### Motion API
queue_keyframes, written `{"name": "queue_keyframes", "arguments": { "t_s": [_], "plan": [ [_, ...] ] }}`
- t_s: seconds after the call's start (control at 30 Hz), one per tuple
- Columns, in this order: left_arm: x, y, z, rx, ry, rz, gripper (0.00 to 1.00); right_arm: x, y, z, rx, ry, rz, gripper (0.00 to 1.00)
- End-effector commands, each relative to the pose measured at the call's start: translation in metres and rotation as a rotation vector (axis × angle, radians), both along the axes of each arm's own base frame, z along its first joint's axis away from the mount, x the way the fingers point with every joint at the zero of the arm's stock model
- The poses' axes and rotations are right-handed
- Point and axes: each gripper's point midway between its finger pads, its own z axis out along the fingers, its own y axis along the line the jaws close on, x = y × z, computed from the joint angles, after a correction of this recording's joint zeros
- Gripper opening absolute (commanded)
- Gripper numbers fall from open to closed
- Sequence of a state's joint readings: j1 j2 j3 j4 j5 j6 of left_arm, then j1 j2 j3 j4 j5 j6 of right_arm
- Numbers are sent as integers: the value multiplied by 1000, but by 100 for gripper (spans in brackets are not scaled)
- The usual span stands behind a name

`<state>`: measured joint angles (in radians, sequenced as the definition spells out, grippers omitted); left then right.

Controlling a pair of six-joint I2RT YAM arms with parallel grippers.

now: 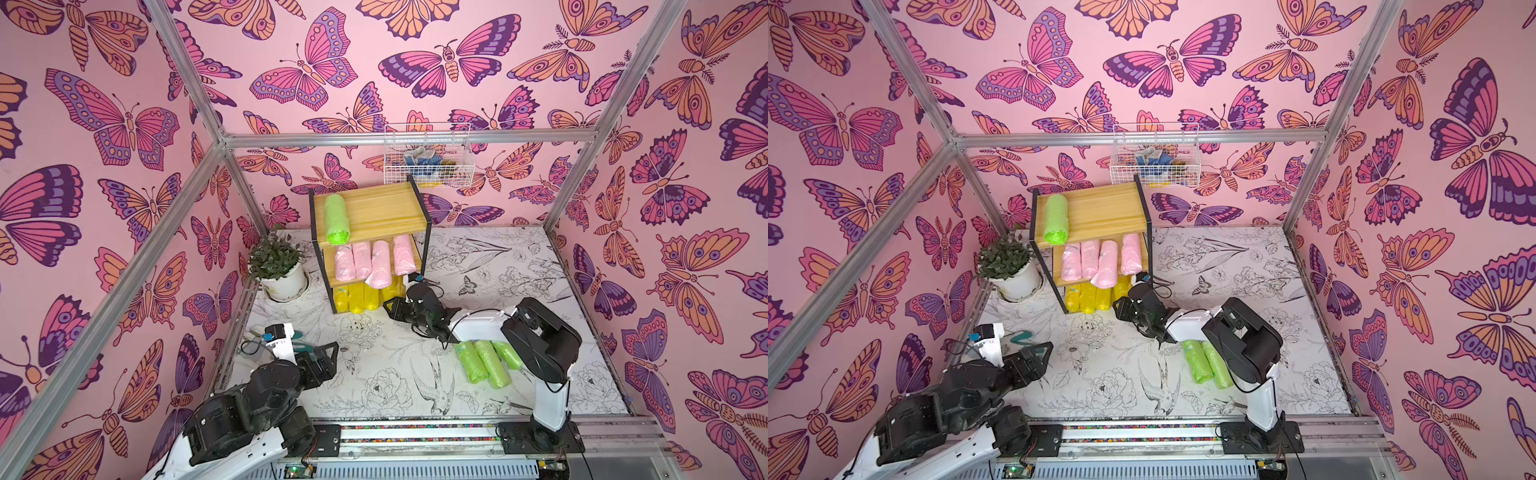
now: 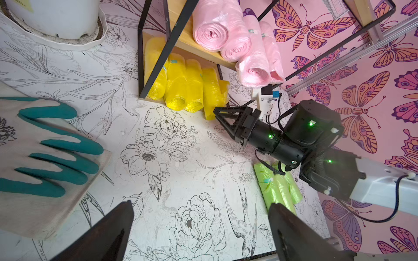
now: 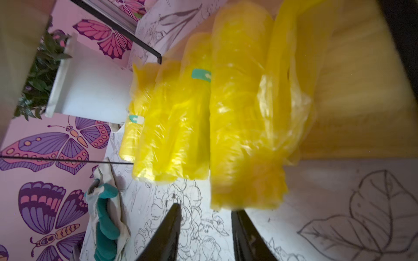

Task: Sort the rolls of trash bags by color and place them on the shelf
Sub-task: Place the roll of trash bags on the shelf.

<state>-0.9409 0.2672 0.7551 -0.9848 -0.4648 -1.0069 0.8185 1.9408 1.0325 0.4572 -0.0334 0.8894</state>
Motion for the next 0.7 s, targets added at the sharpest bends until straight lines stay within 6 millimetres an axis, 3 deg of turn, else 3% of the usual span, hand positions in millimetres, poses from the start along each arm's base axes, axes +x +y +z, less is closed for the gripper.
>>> {"name": "queue_keyframes", "arguments": {
  "t_s": [0.0, 0.27, 0.43, 0.67],
  "plan": [
    [-1, 7, -10, 33, 19, 26, 99, 21, 10, 17, 69, -68, 2, 40],
    [0, 6, -9, 43, 22, 23, 99, 17, 6, 15, 59, -25, 14, 43],
    [2, 3, -12, 53, 38, 25, 99, -6, -9, 14, 24, 10, 48, 48],
    [4, -11, -18, 42, 72, -1, 99, -51, -49, 18, -75, 52, 64, 52]
  ]
}}
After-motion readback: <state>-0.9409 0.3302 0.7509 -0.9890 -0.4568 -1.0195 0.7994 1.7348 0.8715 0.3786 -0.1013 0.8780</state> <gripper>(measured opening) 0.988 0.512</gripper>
